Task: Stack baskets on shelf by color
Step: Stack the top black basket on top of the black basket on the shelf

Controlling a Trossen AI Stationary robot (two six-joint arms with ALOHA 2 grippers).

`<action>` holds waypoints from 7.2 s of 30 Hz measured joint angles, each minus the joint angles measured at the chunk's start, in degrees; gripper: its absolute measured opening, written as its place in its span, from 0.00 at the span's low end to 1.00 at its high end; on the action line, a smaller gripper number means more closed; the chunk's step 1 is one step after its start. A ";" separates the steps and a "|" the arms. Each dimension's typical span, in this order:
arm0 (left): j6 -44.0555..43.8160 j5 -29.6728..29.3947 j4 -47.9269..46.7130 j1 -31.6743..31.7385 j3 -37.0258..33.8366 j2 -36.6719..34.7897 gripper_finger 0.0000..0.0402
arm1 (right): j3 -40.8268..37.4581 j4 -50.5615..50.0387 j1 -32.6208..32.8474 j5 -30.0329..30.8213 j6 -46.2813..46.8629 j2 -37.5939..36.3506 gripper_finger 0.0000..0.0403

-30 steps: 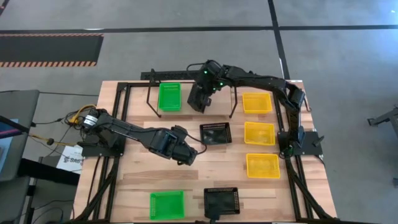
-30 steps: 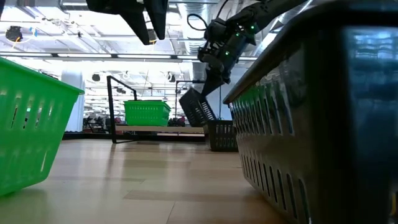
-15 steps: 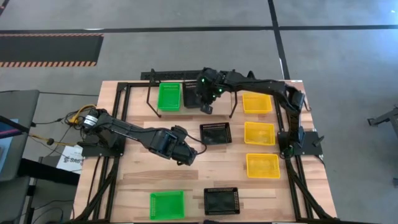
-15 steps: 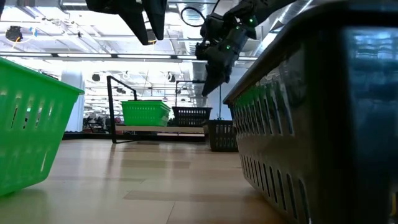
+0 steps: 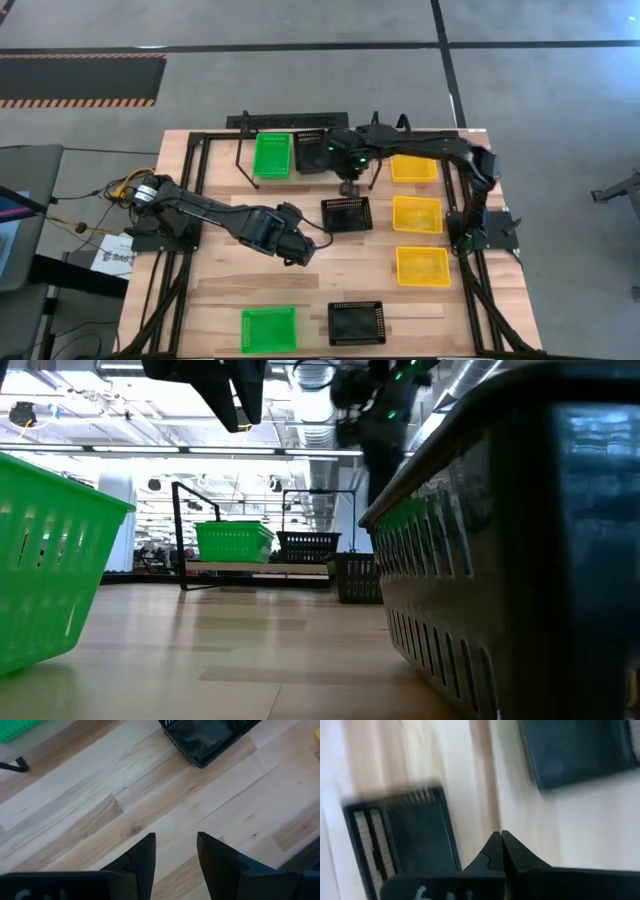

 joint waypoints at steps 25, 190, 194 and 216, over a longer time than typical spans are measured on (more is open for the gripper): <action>37.47 2.96 25.61 3.78 -1.36 0.31 0.32 | 0.04 -15.04 29.42 24.55 42.19 -45.77 0.00; 4.23 -15.99 36.01 31.47 7.25 15.56 0.00 | 7.32 -7.19 27.58 50.73 2.91 -53.58 0.01; 3.73 -16.34 31.15 31.15 10.31 15.67 0.00 | 7.32 -7.21 27.58 50.73 2.67 -54.11 0.00; -4.76 -17.45 19.29 27.67 13.29 16.31 0.00 | 7.28 -11.13 27.58 50.21 5.59 -57.58 0.01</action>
